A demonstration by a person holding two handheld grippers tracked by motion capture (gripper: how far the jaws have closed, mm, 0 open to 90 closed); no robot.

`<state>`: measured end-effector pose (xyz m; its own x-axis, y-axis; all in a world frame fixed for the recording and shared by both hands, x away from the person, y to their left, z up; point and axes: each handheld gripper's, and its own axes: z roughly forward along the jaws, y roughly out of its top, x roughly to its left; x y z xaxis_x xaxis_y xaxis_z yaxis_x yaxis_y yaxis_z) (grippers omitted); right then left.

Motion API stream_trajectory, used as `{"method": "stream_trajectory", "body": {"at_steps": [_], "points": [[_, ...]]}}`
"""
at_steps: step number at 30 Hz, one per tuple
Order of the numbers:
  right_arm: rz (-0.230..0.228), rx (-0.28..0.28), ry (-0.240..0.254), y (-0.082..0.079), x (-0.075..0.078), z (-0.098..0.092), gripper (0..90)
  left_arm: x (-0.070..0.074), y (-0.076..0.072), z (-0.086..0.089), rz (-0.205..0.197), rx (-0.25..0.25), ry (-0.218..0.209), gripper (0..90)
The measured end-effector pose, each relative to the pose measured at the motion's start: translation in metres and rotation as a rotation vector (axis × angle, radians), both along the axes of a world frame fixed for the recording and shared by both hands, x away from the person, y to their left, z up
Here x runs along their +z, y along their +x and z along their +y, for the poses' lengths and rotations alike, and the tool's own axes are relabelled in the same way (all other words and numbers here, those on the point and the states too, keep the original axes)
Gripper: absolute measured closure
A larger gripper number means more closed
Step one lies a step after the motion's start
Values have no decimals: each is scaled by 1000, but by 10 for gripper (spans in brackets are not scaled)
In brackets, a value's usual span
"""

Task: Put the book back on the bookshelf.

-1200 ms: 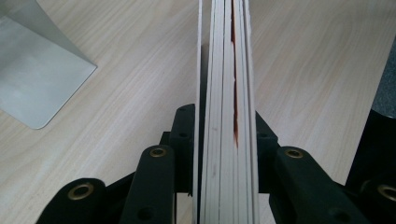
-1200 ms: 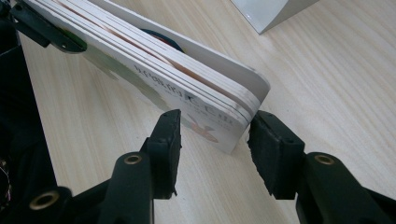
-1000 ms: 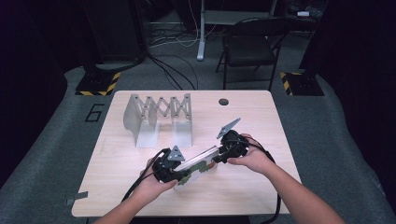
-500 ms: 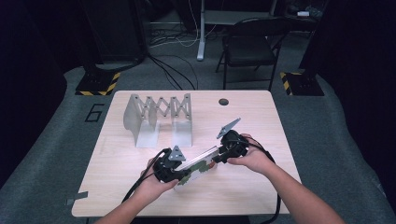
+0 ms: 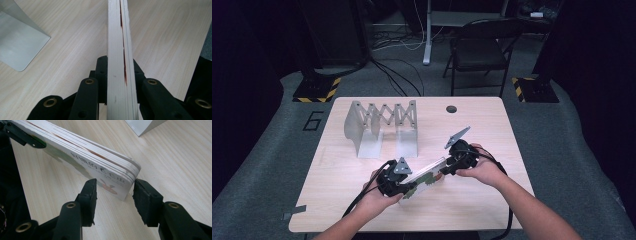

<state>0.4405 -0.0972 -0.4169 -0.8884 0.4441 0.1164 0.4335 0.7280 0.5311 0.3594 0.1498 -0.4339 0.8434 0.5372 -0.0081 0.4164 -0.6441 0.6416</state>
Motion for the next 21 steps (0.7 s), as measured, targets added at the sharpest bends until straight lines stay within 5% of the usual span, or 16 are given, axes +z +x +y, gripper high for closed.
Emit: {"method": "stream_trajectory", "body": {"at_steps": [21], "points": [[-4,-17,12,0,-3,-1,532,15,3,24,-32,66,-6,756]]}}
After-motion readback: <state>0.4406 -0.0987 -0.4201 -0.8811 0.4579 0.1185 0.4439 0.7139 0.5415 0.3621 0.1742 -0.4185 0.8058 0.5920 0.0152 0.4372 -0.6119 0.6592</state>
